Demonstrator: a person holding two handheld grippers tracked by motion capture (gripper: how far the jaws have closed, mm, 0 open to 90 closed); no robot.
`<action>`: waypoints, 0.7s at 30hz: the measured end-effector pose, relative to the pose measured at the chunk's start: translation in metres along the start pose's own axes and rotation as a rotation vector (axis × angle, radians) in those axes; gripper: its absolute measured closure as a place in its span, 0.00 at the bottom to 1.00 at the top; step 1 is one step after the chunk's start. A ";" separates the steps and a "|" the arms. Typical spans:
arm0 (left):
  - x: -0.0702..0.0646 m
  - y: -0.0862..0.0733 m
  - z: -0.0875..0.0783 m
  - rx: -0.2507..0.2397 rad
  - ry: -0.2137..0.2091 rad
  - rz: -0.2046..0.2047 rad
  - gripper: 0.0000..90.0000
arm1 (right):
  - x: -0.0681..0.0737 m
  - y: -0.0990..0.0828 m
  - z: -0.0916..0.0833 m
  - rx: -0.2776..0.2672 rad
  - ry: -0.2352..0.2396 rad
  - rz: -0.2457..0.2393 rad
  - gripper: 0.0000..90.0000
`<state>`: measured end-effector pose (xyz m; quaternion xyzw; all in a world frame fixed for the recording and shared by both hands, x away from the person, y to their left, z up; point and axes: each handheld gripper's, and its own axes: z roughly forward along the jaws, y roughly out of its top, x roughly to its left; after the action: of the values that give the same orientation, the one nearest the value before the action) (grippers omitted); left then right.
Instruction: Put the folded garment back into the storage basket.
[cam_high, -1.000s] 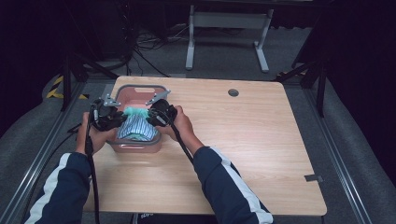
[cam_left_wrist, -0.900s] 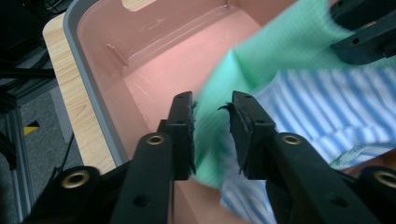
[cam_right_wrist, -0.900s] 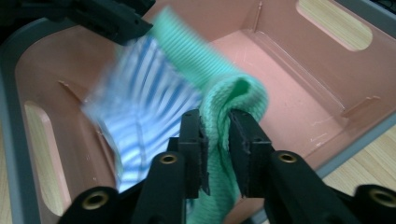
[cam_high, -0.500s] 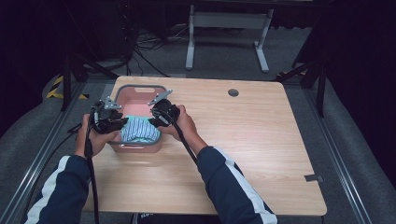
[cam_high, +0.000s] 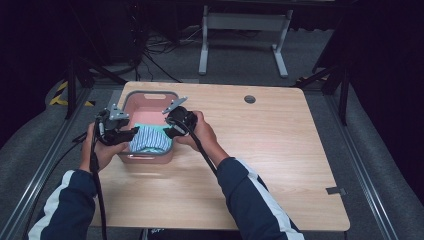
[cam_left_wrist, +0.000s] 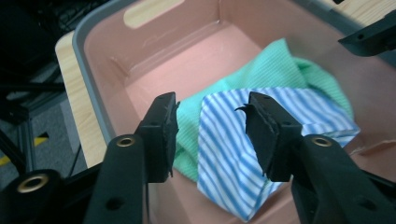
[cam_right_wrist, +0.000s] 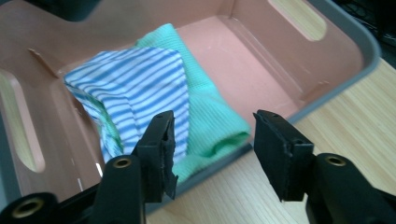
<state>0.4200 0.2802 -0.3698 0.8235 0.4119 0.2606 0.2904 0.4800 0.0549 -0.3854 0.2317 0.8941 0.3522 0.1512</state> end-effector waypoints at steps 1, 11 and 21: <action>-0.003 0.000 -0.001 -0.011 -0.009 -0.011 0.58 | -0.001 -0.001 -0.003 -0.004 -0.001 -0.004 0.53; -0.029 0.007 -0.016 -0.073 -0.028 -0.016 0.46 | -0.008 -0.015 -0.033 0.003 -0.042 -0.031 0.46; -0.055 0.013 -0.024 -0.122 -0.049 0.008 0.38 | -0.019 -0.034 -0.062 -0.005 -0.068 -0.036 0.42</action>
<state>0.3821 0.2348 -0.3545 0.8120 0.3848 0.2660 0.3491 0.4588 -0.0117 -0.3637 0.2269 0.8916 0.3437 0.1884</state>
